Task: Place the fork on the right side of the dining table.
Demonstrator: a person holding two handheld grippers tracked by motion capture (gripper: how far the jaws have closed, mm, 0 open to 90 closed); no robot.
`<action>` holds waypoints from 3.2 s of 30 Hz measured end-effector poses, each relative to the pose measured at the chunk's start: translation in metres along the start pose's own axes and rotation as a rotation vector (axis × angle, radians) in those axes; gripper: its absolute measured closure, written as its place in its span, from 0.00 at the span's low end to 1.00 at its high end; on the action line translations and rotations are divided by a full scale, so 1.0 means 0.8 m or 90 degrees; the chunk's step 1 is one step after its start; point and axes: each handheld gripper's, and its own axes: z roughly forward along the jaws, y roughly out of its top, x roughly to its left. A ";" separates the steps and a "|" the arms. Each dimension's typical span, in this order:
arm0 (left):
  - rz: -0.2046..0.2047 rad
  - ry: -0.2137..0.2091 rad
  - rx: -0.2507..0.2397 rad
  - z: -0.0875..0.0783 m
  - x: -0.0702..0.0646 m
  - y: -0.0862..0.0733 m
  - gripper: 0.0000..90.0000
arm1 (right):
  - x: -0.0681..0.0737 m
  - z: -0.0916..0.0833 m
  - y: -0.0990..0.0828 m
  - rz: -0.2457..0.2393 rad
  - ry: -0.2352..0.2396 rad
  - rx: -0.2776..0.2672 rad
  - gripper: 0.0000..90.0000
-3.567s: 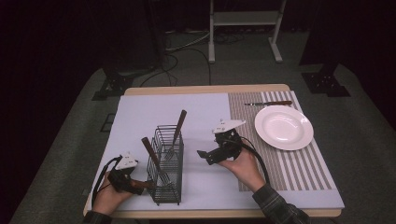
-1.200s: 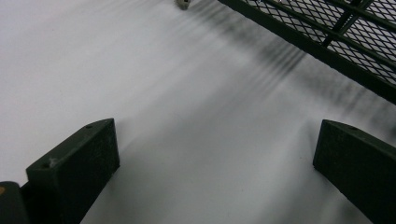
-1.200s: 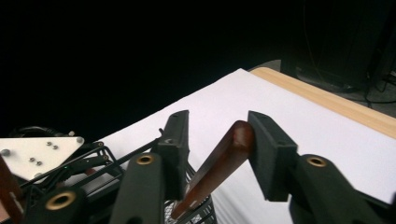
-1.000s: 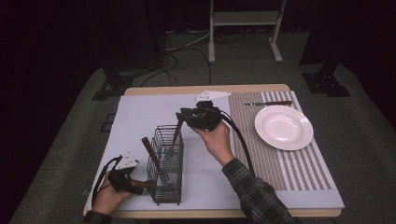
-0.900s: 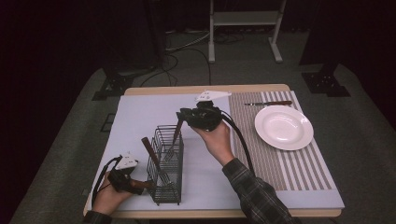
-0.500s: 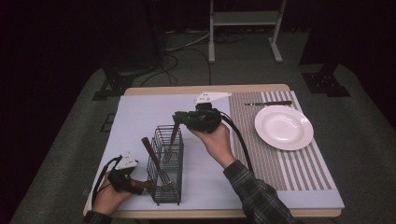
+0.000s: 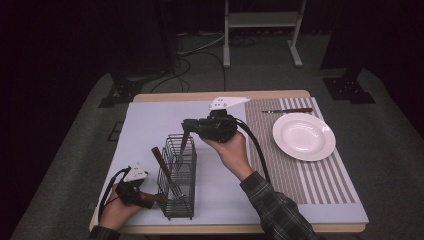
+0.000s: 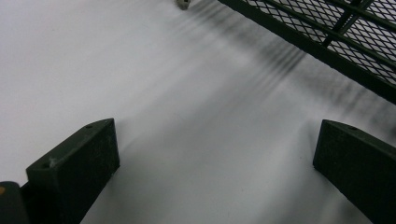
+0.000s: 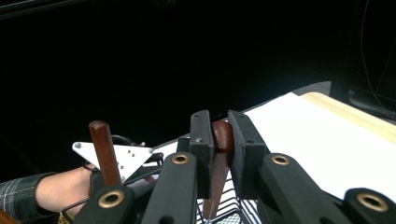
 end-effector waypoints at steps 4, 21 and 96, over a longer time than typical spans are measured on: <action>-0.001 0.000 0.000 0.000 0.000 0.000 0.00 | 0.001 -0.006 0.006 -0.003 -0.002 -0.006 0.89; -0.001 -0.001 -0.001 0.000 0.000 0.000 0.00 | 0.013 -0.032 0.038 -0.029 -0.012 -0.039 0.89; 0.003 0.001 0.000 0.000 0.000 0.000 0.00 | -0.028 -0.181 -0.026 0.008 -0.164 -0.077 0.89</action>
